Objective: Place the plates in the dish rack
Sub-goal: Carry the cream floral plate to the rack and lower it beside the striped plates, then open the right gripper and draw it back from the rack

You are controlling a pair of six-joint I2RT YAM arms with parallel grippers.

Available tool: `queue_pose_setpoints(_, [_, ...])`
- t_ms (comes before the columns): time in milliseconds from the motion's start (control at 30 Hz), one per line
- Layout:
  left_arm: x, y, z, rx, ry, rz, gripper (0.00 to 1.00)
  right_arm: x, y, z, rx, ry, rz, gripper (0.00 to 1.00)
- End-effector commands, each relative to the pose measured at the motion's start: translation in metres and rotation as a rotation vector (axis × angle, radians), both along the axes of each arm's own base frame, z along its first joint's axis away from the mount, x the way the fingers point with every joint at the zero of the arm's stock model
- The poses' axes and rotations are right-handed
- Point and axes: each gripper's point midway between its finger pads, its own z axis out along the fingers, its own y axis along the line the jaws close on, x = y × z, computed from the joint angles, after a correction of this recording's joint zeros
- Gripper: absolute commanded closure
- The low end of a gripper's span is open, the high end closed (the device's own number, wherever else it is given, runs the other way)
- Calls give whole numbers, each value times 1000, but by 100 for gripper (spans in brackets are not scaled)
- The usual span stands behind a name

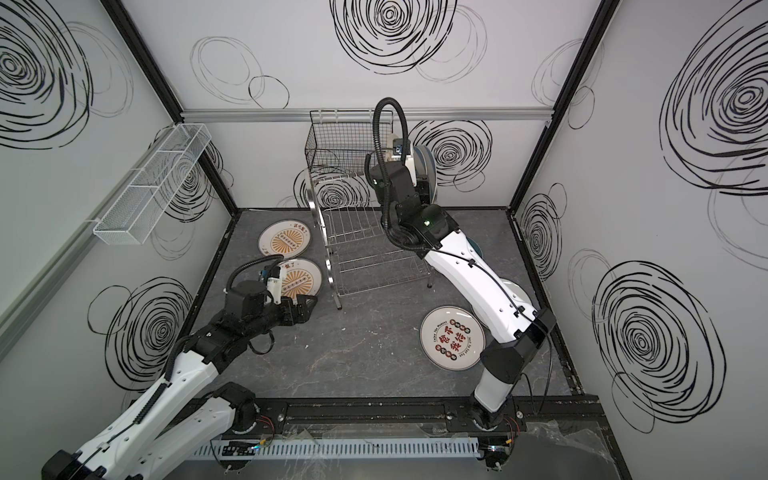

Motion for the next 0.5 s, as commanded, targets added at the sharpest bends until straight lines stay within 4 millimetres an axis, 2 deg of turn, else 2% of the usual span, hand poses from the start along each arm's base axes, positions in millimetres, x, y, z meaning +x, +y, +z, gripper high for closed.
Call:
queue_pose_setpoints(0, [3,-1,6,-5,-43,-14,4,4,-3,24,108,-104,-34,100])
queue_pose_setpoints(467, [3,-1,5,-8,-38,-15,4,15,2,5,100,-71,-36,100])
